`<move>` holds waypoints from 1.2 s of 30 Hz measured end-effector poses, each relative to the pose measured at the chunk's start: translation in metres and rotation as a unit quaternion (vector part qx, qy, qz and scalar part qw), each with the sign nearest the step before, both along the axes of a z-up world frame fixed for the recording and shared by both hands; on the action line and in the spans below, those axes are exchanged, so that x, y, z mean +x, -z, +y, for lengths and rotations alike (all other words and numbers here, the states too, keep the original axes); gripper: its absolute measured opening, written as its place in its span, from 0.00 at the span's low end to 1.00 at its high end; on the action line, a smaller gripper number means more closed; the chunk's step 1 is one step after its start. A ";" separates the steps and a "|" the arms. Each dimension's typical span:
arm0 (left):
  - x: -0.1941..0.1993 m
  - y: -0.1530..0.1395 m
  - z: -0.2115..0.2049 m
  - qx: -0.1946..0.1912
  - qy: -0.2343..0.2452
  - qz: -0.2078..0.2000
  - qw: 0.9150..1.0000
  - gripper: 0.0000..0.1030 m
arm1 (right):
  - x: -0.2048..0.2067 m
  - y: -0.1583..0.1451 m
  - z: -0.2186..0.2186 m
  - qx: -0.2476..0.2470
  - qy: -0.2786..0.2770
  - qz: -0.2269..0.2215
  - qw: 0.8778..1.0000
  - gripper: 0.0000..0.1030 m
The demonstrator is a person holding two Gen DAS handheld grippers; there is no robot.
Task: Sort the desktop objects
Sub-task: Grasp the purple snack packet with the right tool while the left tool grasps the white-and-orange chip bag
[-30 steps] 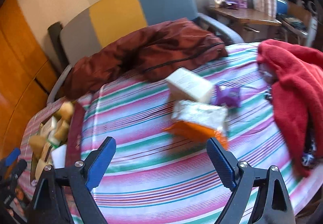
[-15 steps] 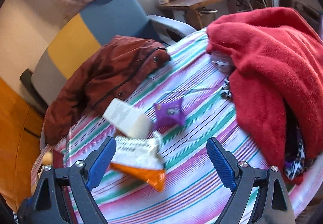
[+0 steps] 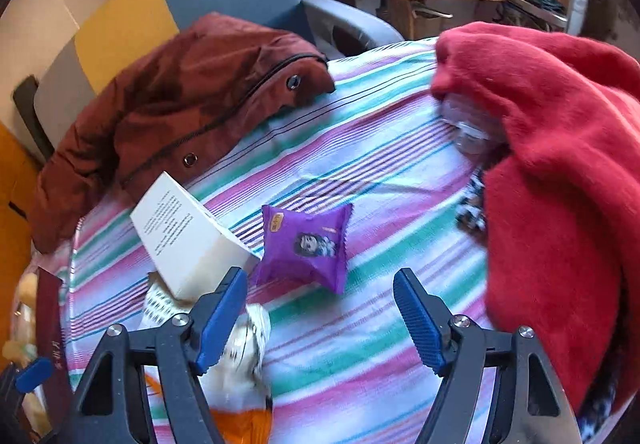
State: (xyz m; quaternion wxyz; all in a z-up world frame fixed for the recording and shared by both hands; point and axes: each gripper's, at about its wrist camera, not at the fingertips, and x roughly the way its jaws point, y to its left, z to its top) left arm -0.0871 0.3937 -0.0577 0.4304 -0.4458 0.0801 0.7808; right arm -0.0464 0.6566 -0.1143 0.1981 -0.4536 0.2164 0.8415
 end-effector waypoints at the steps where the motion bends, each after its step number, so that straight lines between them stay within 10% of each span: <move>1: -0.003 0.002 0.004 0.005 0.001 -0.006 1.000 0.84 | -0.005 0.003 0.000 0.007 -0.005 -0.006 1.000 0.75; 9: -0.020 0.014 0.033 0.027 0.031 -0.024 0.999 0.91 | -0.031 0.023 0.003 0.019 -0.030 -0.025 0.999 0.74; 14: -0.034 0.024 0.054 0.043 0.052 -0.046 0.997 0.92 | -0.030 0.023 0.009 0.029 -0.032 -0.021 0.999 0.52; 21: -0.050 0.048 0.078 0.053 0.053 -0.104 0.992 0.92 | -0.027 0.022 0.010 0.017 -0.018 -0.012 1.000 0.48; 27: -0.060 0.027 0.069 0.056 0.028 -0.042 0.997 0.92 | -0.024 0.017 0.018 0.015 -0.008 -0.005 1.000 0.48; 36: -0.105 0.031 0.077 0.075 -0.014 -0.172 0.982 0.92 | -0.022 0.008 0.006 0.021 -0.021 -0.007 1.000 0.48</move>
